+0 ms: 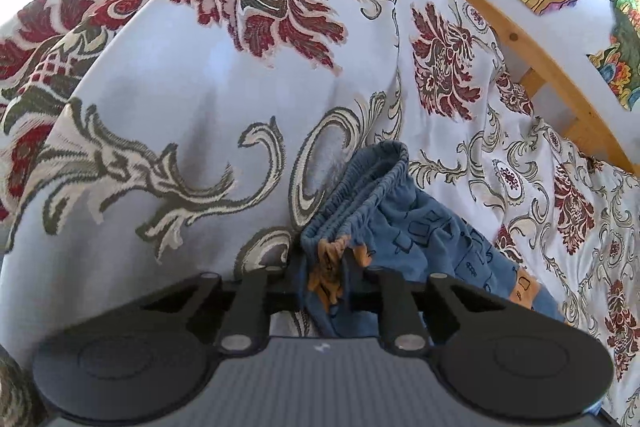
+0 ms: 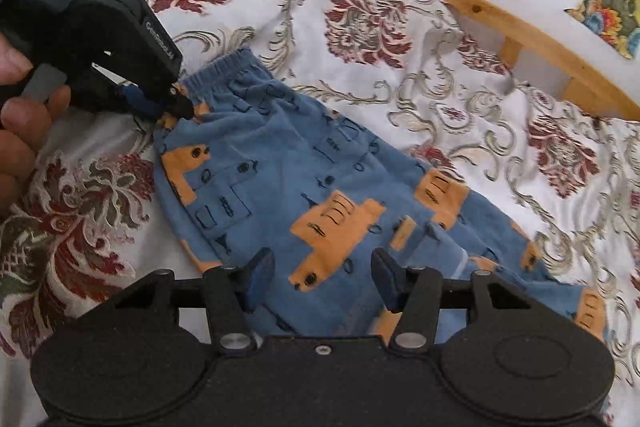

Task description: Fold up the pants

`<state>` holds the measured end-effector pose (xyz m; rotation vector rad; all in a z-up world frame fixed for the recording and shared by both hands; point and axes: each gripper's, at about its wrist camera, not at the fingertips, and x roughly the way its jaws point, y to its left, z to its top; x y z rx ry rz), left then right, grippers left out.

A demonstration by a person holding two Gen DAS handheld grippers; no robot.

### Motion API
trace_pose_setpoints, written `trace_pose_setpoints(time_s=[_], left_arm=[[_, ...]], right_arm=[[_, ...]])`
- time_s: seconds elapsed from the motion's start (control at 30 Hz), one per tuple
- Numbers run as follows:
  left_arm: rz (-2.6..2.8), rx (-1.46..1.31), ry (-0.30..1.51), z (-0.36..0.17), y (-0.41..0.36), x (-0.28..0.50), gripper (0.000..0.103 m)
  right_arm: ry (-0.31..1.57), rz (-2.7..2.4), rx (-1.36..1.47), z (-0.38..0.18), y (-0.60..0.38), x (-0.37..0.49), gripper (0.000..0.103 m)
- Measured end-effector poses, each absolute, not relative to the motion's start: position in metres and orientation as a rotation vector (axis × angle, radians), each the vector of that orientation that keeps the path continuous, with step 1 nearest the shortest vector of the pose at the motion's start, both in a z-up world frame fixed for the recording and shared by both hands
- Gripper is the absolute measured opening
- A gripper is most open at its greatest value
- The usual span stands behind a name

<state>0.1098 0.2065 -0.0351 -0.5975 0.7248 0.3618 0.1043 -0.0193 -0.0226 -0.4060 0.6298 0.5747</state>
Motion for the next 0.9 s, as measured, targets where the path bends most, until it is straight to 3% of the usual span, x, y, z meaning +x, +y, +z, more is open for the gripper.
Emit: trace_pose_setpoints(time_s=[0.3, 0.53, 0.7, 0.9], left_arm=[[0.336, -0.586, 0.693, -0.032, 0.203, 0.107, 0.015], [0.288, -0.464, 0.654, -0.012, 0.185, 0.106, 0.015], [0.274, -0.407, 0.649, -0.008, 0.177, 0.106, 0.015], [0.273, -0.39, 0.657, -0.013, 0.179, 0.105, 0.015]], right_arm=[[0.603, 0.513, -0.501, -0.036, -0.019, 0.093, 0.056], [0.59, 0.584, -0.276, -0.005, -0.058, 0.122, 0.058], [0.764, 0.814, -0.076, 0.024, -0.054, 0.209, 0.062], [1.021, 0.987, 0.106, 0.035, 0.019, 0.296, 0.063]])
